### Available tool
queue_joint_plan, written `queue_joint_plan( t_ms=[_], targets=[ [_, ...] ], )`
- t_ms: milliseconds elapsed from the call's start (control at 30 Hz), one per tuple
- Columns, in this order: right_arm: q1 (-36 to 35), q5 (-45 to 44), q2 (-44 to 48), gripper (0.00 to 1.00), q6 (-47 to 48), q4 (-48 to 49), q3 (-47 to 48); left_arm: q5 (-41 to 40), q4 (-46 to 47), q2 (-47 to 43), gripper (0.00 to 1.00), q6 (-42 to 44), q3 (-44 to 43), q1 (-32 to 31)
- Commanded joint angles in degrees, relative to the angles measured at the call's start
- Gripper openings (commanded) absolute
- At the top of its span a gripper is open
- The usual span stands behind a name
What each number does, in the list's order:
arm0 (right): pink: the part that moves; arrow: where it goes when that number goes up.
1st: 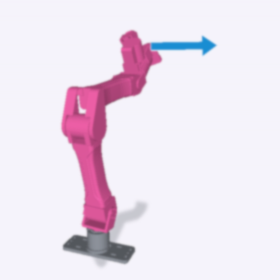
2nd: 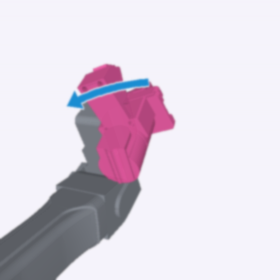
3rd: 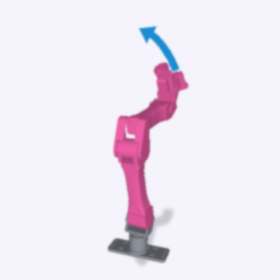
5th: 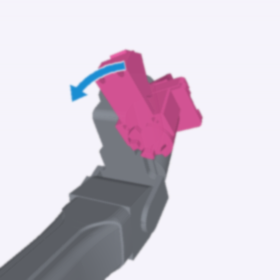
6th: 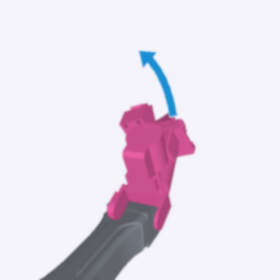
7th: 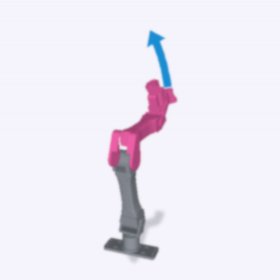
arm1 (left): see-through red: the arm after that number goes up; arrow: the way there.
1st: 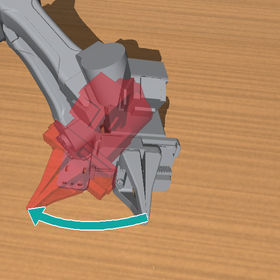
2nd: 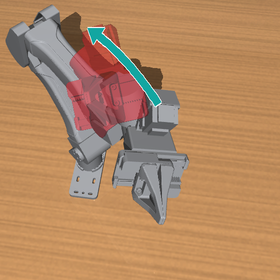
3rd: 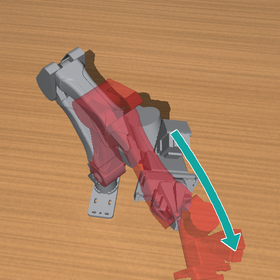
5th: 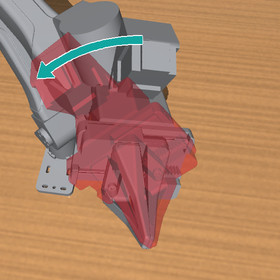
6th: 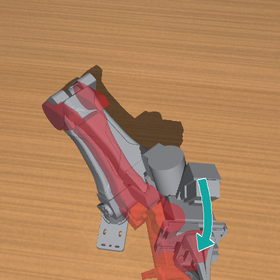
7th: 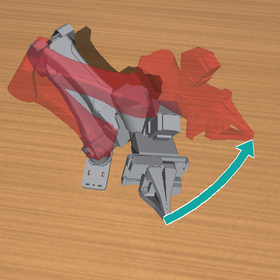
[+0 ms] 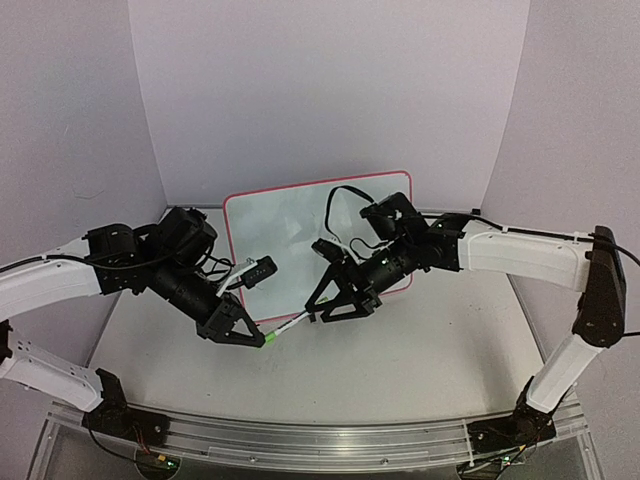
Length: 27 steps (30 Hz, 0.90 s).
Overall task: Write a sentence on the whiteboard
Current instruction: Pass from the left arm to the right
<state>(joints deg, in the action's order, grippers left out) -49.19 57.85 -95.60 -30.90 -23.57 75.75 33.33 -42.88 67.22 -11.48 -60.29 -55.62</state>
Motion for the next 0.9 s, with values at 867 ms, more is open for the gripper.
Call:
queue_joint_plan(
  t_ms=[867],
  targets=[
    [-4.9, 5.5, 2.3, 0.62, -3.1, 6.6, -1.9, 3.9, -0.9, 11.5, 0.00, 10.7, -10.0, -2.4]
  ],
)
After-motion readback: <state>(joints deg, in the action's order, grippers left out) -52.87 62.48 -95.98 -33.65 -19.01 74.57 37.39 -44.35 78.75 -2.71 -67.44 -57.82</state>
